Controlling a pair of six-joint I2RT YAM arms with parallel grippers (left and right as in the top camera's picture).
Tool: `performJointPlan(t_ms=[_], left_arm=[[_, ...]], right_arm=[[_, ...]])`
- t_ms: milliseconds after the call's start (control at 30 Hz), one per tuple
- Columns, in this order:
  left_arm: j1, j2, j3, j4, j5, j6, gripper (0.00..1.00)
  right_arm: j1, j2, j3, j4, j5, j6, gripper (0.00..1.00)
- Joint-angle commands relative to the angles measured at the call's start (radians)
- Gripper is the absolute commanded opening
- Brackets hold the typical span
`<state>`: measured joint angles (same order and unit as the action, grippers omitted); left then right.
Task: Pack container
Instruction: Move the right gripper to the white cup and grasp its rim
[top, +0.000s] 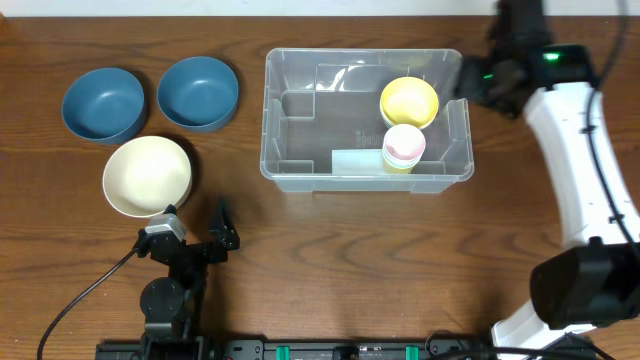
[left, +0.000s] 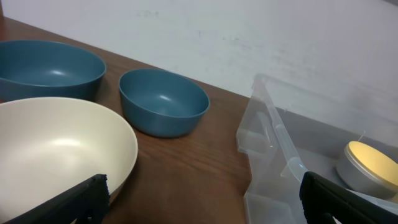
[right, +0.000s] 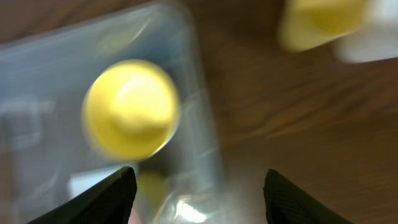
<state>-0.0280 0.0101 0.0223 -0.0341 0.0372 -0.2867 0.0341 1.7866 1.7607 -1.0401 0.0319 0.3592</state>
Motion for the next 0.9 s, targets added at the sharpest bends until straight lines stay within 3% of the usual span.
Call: performJointPlan(t_ms=[0,433,867], left_arm=[[-0.002,-0.006,-0.018,-0.038,-0.029,0.017,0.98],[-0.002,-0.006,-0.018,-0.038,-0.029,0.017,0.98],[-0.002,-0.006,-0.018,-0.038,-0.030,0.017,0.98]], right_arm=[[-0.107,-0.018,0.016,0.036,0.039,0.032,0.67],[-0.323,0.099,0.012,0.130,0.047,0.037,0.62],[-0.398,0.254,0.012,0.238,0.047,0.037,0.61]])
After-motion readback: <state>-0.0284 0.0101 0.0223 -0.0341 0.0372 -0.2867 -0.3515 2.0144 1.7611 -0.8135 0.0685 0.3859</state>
